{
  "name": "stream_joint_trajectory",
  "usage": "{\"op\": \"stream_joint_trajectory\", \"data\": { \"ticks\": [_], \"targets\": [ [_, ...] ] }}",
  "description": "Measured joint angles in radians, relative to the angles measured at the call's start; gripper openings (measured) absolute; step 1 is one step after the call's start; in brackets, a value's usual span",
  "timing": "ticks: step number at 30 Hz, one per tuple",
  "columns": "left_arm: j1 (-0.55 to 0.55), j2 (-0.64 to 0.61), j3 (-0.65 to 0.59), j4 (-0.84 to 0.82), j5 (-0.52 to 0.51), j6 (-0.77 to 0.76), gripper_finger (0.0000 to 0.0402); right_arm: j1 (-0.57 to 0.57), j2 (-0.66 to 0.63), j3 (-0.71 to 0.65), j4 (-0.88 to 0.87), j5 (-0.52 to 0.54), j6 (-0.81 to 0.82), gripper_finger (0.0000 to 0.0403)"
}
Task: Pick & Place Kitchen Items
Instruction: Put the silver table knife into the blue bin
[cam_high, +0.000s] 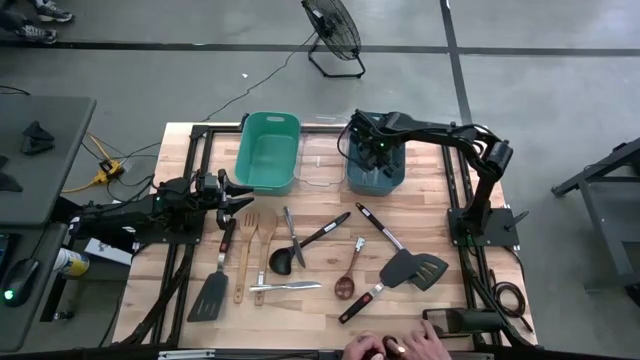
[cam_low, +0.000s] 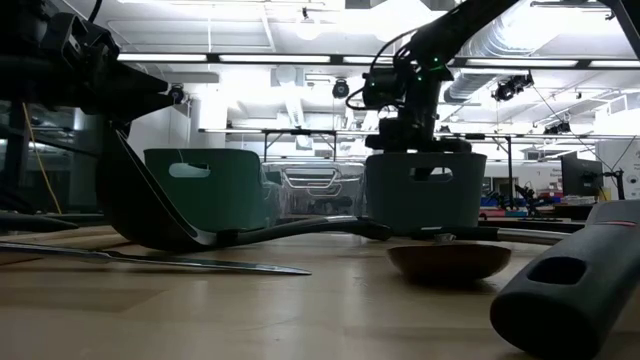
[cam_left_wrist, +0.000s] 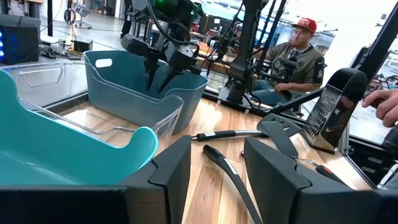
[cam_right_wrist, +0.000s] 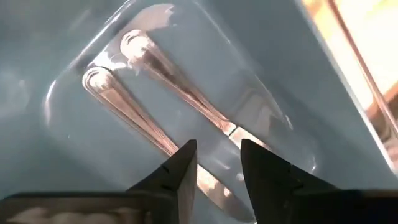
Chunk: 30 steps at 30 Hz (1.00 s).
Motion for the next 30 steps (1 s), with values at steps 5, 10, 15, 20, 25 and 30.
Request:
{"op": "stream_joint_trajectory", "data": {
  "ticks": [5,10,15,20,25,30],
  "targets": [
    [0.000,0.000,0.000,0.000,0.000,0.000,0.0149,0.000,-0.038,0.000,0.015,-0.026,0.181,0.0118],
    [0.000,0.000,0.000,0.000,0.000,0.000,0.0149,0.000,-0.081,0.000,0.027,-0.031,0.546,0.0118],
    [0.000,0.000,0.000,0.000,0.000,0.000,0.0149,0.003,-0.128,0.000,0.030,-0.118,0.814,0.0118],
    [0.000,0.000,0.000,0.000,0.000,0.000,0.0149,0.016,-0.198,-0.043,0.157,-0.421,0.905,0.0117],
    [0.000,0.000,0.000,0.000,0.000,0.000,0.0149,0.053,-0.311,-0.183,0.386,-0.407,0.922,0.0117],
    [0.000,0.000,0.000,0.000,0.000,0.000,0.0149,0.077,-0.431,-0.341,0.569,-0.359,0.942,0.0117]
  ]
}}
